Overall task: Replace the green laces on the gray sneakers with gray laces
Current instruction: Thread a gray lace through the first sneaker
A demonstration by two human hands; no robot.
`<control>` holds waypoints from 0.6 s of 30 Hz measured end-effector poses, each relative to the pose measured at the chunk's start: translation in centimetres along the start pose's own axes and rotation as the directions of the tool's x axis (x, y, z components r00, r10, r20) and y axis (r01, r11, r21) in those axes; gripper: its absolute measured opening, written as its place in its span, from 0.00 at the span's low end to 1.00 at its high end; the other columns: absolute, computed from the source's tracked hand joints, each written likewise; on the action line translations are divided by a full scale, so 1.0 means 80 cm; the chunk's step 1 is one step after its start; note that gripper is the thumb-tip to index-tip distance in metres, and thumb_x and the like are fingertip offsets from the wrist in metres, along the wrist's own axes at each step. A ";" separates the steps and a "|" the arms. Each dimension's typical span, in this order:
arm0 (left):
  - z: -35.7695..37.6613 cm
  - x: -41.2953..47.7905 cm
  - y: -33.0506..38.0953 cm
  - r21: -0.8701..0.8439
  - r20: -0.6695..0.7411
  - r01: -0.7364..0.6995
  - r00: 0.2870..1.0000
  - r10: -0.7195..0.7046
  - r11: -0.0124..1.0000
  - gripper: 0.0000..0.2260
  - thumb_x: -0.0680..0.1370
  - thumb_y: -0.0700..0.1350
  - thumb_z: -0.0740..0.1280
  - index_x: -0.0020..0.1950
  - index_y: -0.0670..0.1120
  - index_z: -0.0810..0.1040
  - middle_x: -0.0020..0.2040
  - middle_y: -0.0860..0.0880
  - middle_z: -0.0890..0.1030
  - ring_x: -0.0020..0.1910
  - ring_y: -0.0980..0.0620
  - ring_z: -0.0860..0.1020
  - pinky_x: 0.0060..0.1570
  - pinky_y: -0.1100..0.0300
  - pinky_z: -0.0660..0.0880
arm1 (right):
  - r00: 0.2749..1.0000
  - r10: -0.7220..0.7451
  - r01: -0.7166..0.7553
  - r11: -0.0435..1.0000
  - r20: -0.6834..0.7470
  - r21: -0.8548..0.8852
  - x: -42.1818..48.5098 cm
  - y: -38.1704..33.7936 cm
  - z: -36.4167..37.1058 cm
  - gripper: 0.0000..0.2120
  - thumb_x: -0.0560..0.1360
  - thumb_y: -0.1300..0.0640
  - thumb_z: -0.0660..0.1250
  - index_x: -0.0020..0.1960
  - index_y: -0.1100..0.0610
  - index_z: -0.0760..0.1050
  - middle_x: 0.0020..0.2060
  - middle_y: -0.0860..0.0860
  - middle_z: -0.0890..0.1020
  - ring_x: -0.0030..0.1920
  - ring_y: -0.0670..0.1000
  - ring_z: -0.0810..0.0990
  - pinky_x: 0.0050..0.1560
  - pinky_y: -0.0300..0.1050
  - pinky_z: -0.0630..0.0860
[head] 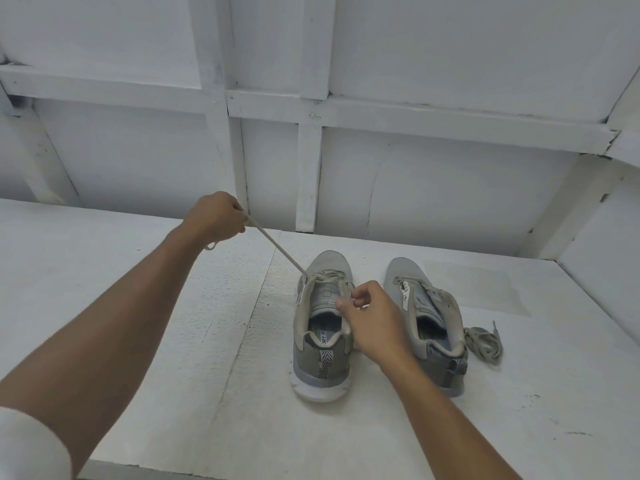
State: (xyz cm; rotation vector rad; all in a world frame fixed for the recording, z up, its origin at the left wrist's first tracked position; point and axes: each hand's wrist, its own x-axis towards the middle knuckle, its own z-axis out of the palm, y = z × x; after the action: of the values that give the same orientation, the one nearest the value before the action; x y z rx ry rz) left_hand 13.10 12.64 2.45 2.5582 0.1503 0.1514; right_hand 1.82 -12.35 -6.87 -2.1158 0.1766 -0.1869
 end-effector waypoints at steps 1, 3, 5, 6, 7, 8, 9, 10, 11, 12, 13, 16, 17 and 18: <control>-0.002 0.001 -0.001 -0.010 -0.010 0.007 1.000 -0.007 1.000 0.07 0.79 0.40 0.62 0.47 0.46 0.80 0.43 0.50 0.84 0.47 0.49 0.77 0.45 0.57 0.71 | 1.000 0.002 -0.002 1.000 0.000 -0.003 0.000 0.000 0.000 0.10 0.75 0.52 0.70 0.50 0.55 0.72 0.49 0.51 0.77 0.45 0.48 0.74 0.35 0.27 0.64; -0.004 0.001 -0.004 -0.027 -0.026 0.011 1.000 -0.012 1.000 0.08 0.78 0.40 0.61 0.48 0.45 0.80 0.43 0.49 0.84 0.48 0.48 0.77 0.46 0.57 0.73 | 1.000 0.002 -0.002 1.000 -0.004 -0.007 0.000 0.000 -0.001 0.10 0.75 0.52 0.70 0.50 0.55 0.72 0.49 0.51 0.77 0.45 0.47 0.74 0.34 0.27 0.64; -0.006 -0.001 -0.005 -0.026 -0.029 0.013 0.999 -0.014 1.000 0.08 0.79 0.40 0.61 0.49 0.45 0.80 0.43 0.49 0.84 0.47 0.49 0.77 0.45 0.57 0.72 | 1.000 0.002 -0.002 1.000 -0.004 -0.007 0.000 0.000 -0.001 0.10 0.75 0.53 0.70 0.50 0.55 0.72 0.49 0.51 0.77 0.45 0.47 0.74 0.34 0.26 0.64; -0.007 -0.002 -0.004 -0.026 -0.030 0.014 0.999 -0.015 1.000 0.08 0.79 0.39 0.61 0.49 0.44 0.81 0.44 0.49 0.84 0.47 0.49 0.77 0.44 0.58 0.71 | 1.000 0.003 -0.003 1.000 -0.003 -0.005 0.000 0.000 -0.001 0.10 0.75 0.53 0.70 0.50 0.55 0.72 0.49 0.51 0.77 0.45 0.47 0.74 0.34 0.26 0.64; -0.007 -0.002 -0.004 -0.029 -0.037 0.013 0.999 -0.014 0.999 0.09 0.79 0.39 0.61 0.50 0.43 0.81 0.44 0.48 0.84 0.46 0.49 0.77 0.43 0.58 0.71 | 1.000 0.005 -0.005 1.000 -0.001 -0.003 0.000 -0.001 -0.002 0.10 0.75 0.52 0.70 0.50 0.55 0.73 0.49 0.50 0.77 0.46 0.47 0.74 0.34 0.26 0.64; -0.008 -0.002 -0.004 -0.031 -0.048 0.014 0.999 -0.016 0.999 0.09 0.79 0.39 0.61 0.50 0.43 0.81 0.45 0.47 0.84 0.45 0.49 0.76 0.41 0.58 0.71 | 1.000 0.007 -0.007 1.000 0.001 -0.005 0.000 -0.001 -0.002 0.10 0.75 0.52 0.70 0.50 0.56 0.73 0.48 0.50 0.77 0.46 0.48 0.75 0.34 0.26 0.64; -0.008 -0.003 -0.004 -0.032 -0.063 0.015 0.998 -0.017 0.999 0.09 0.79 0.39 0.61 0.51 0.42 0.81 0.46 0.46 0.84 0.44 0.48 0.76 0.39 0.58 0.70 | 1.000 0.007 -0.007 1.000 0.001 -0.009 0.000 -0.002 -0.003 0.10 0.75 0.52 0.70 0.50 0.56 0.74 0.48 0.50 0.78 0.46 0.48 0.75 0.34 0.26 0.64; -0.009 -0.005 -0.004 -0.040 -0.076 0.015 0.997 -0.018 0.999 0.08 0.80 0.40 0.61 0.53 0.41 0.80 0.46 0.46 0.84 0.43 0.48 0.76 0.36 0.59 0.70 | 1.000 0.006 -0.006 1.000 0.001 -0.016 0.000 -0.003 -0.005 0.10 0.75 0.52 0.70 0.50 0.56 0.74 0.47 0.49 0.78 0.46 0.48 0.75 0.34 0.26 0.65; -0.010 -0.007 -0.003 -0.056 -0.085 0.010 0.996 -0.015 0.998 0.08 0.80 0.42 0.62 0.56 0.41 0.78 0.46 0.47 0.84 0.45 0.47 0.77 0.36 0.58 0.70 | 1.000 0.005 -0.005 1.000 0.001 -0.025 0.001 -0.005 -0.006 0.10 0.75 0.51 0.70 0.50 0.56 0.75 0.45 0.49 0.78 0.45 0.47 0.76 0.33 0.26 0.65; -0.009 -0.009 -0.002 -0.078 -0.086 0.011 0.996 -0.017 0.997 0.09 0.81 0.44 0.63 0.59 0.42 0.75 0.47 0.47 0.84 0.47 0.47 0.77 0.37 0.57 0.71 | 1.000 0.006 -0.006 0.999 0.004 -0.039 0.003 -0.008 -0.008 0.10 0.75 0.50 0.69 0.49 0.56 0.75 0.43 0.47 0.78 0.43 0.46 0.76 0.33 0.26 0.65; -0.009 -0.011 0.002 -0.089 -0.081 0.008 0.997 -0.015 0.996 0.11 0.81 0.46 0.63 0.61 0.42 0.74 0.47 0.47 0.84 0.51 0.46 0.77 0.41 0.56 0.71 | 1.000 0.009 -0.009 0.998 0.010 -0.056 0.005 -0.012 -0.011 0.10 0.76 0.48 0.68 0.49 0.55 0.76 0.41 0.45 0.78 0.41 0.44 0.75 0.32 0.26 0.65; -0.007 -0.022 0.022 -0.034 -0.005 -0.028 1.000 0.028 0.999 0.12 0.82 0.43 0.60 0.55 0.39 0.80 0.51 0.44 0.84 0.55 0.45 0.77 0.51 0.56 0.70 | 0.998 0.030 -0.022 0.990 0.057 -0.137 0.017 -0.024 -0.017 0.14 0.76 0.44 0.66 0.49 0.55 0.77 0.39 0.43 0.76 0.41 0.44 0.74 0.35 0.35 0.66; -0.004 -0.026 0.030 -0.031 0.027 -0.045 0.999 0.046 0.998 0.12 0.82 0.42 0.60 0.53 0.39 0.81 0.52 0.44 0.84 0.56 0.45 0.78 0.54 0.56 0.70 | 0.996 0.039 -0.025 0.985 0.080 -0.172 0.021 -0.028 -0.018 0.14 0.76 0.43 0.65 0.49 0.55 0.77 0.39 0.44 0.76 0.43 0.46 0.74 0.37 0.39 0.67; 0.000 -0.031 0.039 -0.039 0.062 -0.067 0.996 0.069 0.997 0.11 0.81 0.40 0.60 0.54 0.39 0.82 0.53 0.45 0.84 0.57 0.46 0.78 0.56 0.55 0.71 | 0.994 0.044 -0.024 0.980 0.098 -0.199 0.025 -0.030 -0.019 0.15 0.76 0.43 0.65 0.49 0.55 0.78 0.40 0.45 0.77 0.44 0.47 0.75 0.39 0.41 0.66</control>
State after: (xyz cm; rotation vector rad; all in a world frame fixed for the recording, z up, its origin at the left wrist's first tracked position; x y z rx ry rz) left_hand 10.89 9.72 3.98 2.5287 0.0355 0.0974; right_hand 3.58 -12.78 -3.88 -2.3120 0.1762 -0.0412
